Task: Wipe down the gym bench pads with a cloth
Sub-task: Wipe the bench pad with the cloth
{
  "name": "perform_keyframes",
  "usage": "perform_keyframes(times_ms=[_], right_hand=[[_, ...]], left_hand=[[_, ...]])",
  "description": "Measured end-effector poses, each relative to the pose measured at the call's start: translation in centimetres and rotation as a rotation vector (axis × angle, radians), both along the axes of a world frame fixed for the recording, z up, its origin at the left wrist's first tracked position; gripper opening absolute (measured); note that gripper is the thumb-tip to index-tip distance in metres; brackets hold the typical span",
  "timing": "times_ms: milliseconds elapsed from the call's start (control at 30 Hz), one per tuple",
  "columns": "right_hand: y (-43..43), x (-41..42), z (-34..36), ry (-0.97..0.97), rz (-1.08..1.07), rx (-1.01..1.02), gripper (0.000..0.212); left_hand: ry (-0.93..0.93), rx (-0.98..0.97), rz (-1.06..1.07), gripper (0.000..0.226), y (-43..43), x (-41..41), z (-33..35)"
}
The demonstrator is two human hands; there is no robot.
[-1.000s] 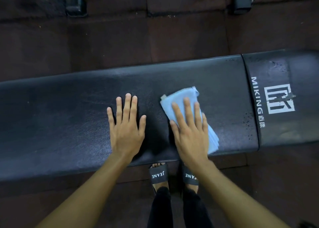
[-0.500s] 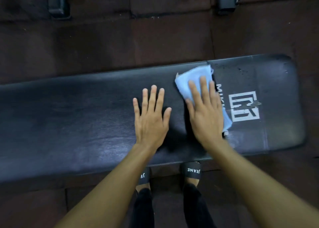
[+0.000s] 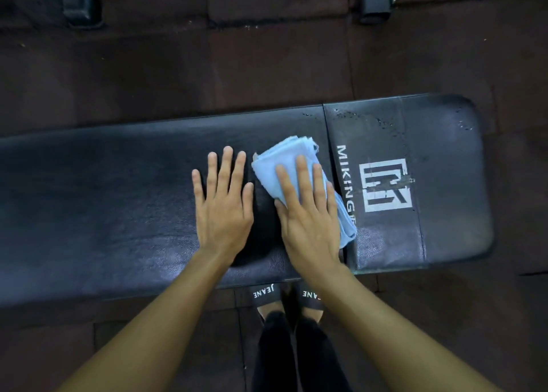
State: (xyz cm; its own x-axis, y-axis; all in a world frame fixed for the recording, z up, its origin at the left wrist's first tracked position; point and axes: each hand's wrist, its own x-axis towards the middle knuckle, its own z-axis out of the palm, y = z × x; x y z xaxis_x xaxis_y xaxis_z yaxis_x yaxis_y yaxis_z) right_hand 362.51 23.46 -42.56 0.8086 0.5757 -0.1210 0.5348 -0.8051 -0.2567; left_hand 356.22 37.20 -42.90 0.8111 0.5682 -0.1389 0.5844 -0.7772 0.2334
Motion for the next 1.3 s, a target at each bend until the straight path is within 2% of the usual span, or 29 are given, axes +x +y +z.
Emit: perform_keyframes(times_ms=[233,367,600,733,833,967,1133,1300], right_hand=[[4.0,6.0,0.5,-0.058,0.054,-0.042,0.058],[5.0,5.9,0.3,-0.109,-0.031,-0.048,0.051],[7.6,9.5,1.7,-0.013,-0.182,0.043,0.044],[6.0,10.8,4.5,-0.081,-0.262,0.077,0.045],[3.0,11.4,5.5,-0.107,-0.235,0.037,0.043],[-0.4,12.1,2.5,0.001,-0.175,-0.057,0.049],[-1.1,14.9,-0.1,-0.028,-0.062,-0.039,0.054],[-4.3,19.4,-0.4,-0.024,-0.154,-0.038,0.053]], left_hand=[[0.007,0.046,-0.004,0.054,0.0,0.1,-0.2],[-0.010,0.054,-0.011,0.053,0.1,0.1,-0.2],[0.012,-0.003,-0.015,0.054,0.1,0.2,0.2],[-0.003,-0.053,0.031,0.053,-0.7,1.3,0.7],[-0.031,-0.052,-0.044,0.053,-2.0,3.2,1.1],[-0.033,-0.049,-0.139,0.054,-5.0,6.7,0.9],[0.005,-0.011,-0.075,0.057,-8.1,8.7,-0.3],[0.025,0.084,-0.079,0.057,-8.4,8.5,-0.6]])
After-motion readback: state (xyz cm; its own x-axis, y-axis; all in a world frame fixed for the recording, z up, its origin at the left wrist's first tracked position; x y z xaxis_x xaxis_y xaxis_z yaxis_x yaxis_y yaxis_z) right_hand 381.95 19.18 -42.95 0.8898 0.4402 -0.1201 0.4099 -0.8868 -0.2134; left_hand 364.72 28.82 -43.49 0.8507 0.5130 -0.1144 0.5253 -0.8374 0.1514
